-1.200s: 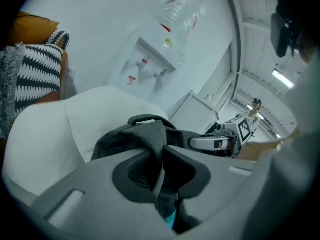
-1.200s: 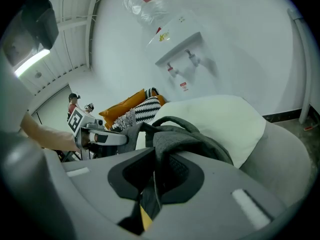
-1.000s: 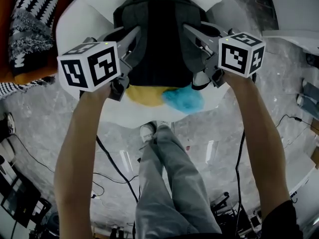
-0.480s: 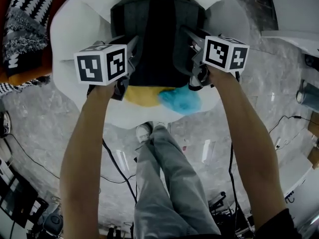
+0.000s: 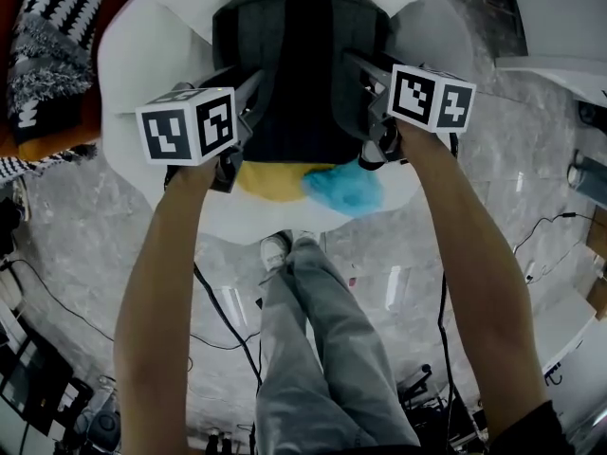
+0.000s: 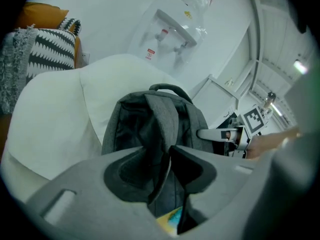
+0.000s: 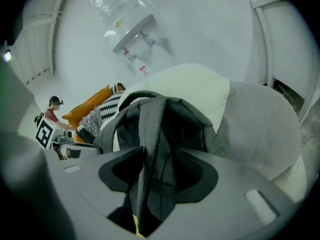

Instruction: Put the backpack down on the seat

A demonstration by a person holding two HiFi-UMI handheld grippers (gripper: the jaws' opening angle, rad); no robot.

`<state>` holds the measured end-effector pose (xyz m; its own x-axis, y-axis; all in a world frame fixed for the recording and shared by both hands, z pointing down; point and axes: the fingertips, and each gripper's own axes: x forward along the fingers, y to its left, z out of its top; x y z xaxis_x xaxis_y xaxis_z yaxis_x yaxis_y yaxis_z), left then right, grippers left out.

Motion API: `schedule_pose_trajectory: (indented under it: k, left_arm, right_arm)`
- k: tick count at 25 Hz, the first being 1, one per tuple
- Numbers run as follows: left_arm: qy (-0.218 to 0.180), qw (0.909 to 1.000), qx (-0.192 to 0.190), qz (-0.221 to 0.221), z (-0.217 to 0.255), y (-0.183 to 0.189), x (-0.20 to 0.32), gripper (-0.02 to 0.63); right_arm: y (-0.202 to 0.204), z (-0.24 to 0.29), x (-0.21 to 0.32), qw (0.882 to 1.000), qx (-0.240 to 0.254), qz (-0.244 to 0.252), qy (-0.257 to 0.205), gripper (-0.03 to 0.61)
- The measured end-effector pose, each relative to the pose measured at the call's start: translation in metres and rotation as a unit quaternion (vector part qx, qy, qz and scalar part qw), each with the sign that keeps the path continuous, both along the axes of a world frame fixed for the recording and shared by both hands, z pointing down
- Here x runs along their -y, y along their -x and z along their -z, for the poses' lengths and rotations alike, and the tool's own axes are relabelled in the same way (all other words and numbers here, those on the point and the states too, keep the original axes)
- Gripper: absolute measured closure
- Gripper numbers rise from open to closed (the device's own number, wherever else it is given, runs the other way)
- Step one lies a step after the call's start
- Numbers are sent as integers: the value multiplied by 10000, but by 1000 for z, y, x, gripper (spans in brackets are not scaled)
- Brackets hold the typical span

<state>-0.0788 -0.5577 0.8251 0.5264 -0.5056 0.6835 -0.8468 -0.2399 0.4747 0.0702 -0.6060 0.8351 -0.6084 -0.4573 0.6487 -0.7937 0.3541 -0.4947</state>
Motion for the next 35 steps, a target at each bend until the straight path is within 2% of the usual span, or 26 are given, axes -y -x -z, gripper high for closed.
schedule_pose_trajectory:
  k: [3, 6, 8, 11, 14, 15, 18, 21, 23, 29, 33, 35]
  left_arm:
    - [-261, 9992, 117, 262, 9, 10, -3, 465]
    - [-409, 9968, 231, 654, 20, 18, -6, 465]
    - [-442, 9944, 509, 814, 24, 25, -9, 465]
    - [-587, 9901, 970, 826, 33, 27, -15, 471]
    - [-754, 9888, 1036, 766, 48, 20, -18, 508]
    - [-797, 9885, 1049, 745, 53, 18, -19, 533]
    - [-859, 9880, 1075, 701, 63, 15, -24, 608]
    - [-922, 9843, 1330, 697, 71, 18, -31, 614]
    - [-956, 9818, 1486, 702, 76, 20, -41, 614]
    - [-975, 9821, 1411, 772, 98, 22, -72, 614]
    - [-1152, 9816, 1341, 715, 126, 19, -91, 614]
    - [-1261, 9798, 1262, 904, 146, 21, -96, 614]
  right_arm:
    - [-11, 2, -7, 9996, -111, -223, -129, 348]
    - [-18, 13, -9, 9983, -156, -475, -292, 350]
    - [-17, 20, -12, 9977, -232, -506, -390, 351]
    - [-16, 31, -18, 9968, -445, -390, -531, 356]
    - [-15, 47, -23, 9955, -467, -379, -729, 368]
    - [-15, 53, -24, 9950, -449, -417, -788, 384]
    - [-11, 67, -31, 9935, -518, -410, -926, 482]
    - [-3, 76, -44, 9935, -634, -171, -926, 571]
    - [1, 81, -56, 9941, -647, -19, -870, 571]
    - [16, 106, -87, 9917, -753, 307, -998, 571]
    - [30, 131, -105, 9908, -691, 338, -1114, 571]
    - [39, 148, -109, 9899, -616, 392, -1217, 571]
